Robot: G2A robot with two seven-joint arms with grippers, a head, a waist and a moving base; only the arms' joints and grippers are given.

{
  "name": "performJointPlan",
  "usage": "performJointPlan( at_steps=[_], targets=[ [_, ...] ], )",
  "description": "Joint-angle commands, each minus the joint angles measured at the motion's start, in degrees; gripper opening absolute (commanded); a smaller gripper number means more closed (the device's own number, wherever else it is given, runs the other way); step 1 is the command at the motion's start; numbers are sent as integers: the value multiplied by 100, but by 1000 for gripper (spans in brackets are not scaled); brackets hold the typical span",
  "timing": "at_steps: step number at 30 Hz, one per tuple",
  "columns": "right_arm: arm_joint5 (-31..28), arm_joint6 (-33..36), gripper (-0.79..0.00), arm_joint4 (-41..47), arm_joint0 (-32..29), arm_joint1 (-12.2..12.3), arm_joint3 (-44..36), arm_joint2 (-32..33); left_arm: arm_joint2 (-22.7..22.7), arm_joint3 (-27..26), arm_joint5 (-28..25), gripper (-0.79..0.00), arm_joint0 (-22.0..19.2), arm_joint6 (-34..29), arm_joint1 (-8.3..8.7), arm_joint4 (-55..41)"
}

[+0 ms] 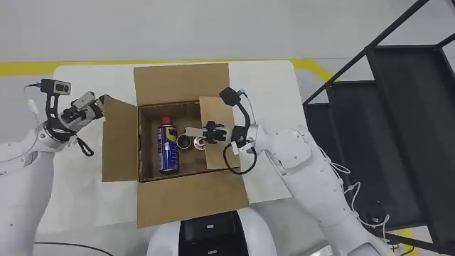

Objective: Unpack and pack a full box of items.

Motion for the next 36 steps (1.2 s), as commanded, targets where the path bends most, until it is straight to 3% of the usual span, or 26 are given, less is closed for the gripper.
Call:
performJointPlan(
  at_steps=[1,8,15,20,26,31,36],
  targets=[
    [-4,-15,0,21,19,6,25,-19,165,-71,22,0,-81,-20,-24,52],
    [25,25,0,12,-22,58,-19,9,966,41,-15,0,-553,17,-175,446],
    [421,378,0,-186,-64,131,-57,1,1551,389,-250,0,-979,252,-282,1208],
    [615,472,0,-208,58,139,83,-154,1729,427,-841,0,-1134,843,-261,2324],
    [1055,586,0,-498,345,129,306,-479,1831,310,-1127,0,-1205,1128,-195,2686],
    [1168,543,0,-524,501,118,265,-619,1839,203,-1131,0,-1166,1133,-137,2338],
    [772,772,0,96,192,213,-295,-124,1745,119,-1110,0,-1091,1112,-71,1855]
  ],
)
